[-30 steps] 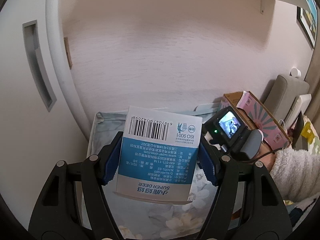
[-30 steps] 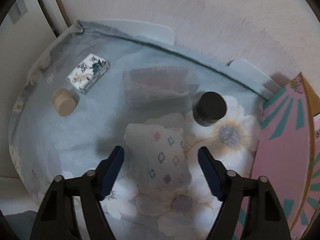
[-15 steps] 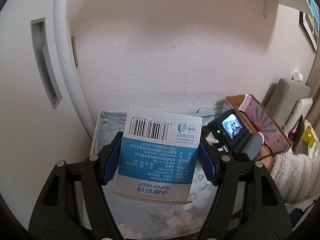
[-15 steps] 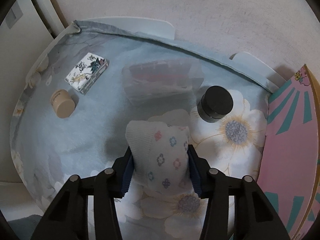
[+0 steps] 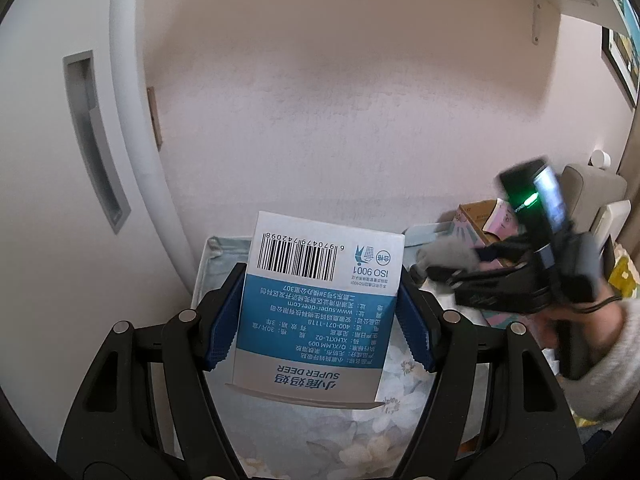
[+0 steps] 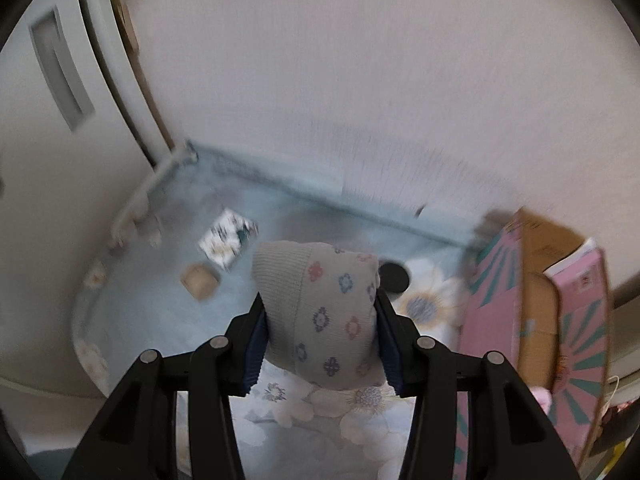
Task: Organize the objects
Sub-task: 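Lift the barcode box with the left tool while the right tool grasps the white patterned cloth, then carry the barcode box and white cloth over the cardboard box with both tools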
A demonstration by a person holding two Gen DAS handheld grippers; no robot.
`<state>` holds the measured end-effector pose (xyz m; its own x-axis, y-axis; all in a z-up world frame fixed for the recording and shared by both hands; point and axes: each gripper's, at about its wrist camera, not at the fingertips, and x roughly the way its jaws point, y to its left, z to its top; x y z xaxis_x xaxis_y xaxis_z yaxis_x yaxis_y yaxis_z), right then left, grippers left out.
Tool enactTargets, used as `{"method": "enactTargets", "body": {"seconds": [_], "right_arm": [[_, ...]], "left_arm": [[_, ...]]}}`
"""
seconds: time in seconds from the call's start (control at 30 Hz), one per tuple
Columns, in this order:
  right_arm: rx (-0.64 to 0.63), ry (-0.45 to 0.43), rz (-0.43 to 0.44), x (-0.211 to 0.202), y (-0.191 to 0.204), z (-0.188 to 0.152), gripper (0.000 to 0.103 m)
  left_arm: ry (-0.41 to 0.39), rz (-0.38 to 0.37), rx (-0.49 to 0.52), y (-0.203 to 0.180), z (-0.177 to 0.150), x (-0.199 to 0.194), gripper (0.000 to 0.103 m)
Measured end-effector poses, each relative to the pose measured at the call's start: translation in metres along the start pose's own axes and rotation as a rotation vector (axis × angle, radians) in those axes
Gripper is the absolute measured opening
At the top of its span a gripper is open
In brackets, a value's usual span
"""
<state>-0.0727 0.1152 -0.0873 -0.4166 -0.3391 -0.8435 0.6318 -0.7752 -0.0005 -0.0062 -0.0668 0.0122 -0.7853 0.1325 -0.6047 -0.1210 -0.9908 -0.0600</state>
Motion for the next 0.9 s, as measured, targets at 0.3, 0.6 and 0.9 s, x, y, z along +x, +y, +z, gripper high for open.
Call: {"method": "enactTargets", "body": {"seconds": [0.3, 0.6, 0.9], "right_arm": [[0.078, -0.179, -0.066, -0.082, 0.006, 0.009, 0.045], [0.126, -0.214, -0.101, -0.106, 0.009, -0.007, 0.045], [0.155, -0.219, -0.113, -0.112, 0.005, -0.015, 0.045]], "left_arm": [[-0.024, -0.009, 0.016, -0.003, 0.004, 0.006, 0.067], [-0.028, -0.054, 0.044, -0.010, 0.005, 0.013, 0.067], [-0.016, -0.080, 0.064, -0.013, 0.013, 0.023, 0.067]]}}
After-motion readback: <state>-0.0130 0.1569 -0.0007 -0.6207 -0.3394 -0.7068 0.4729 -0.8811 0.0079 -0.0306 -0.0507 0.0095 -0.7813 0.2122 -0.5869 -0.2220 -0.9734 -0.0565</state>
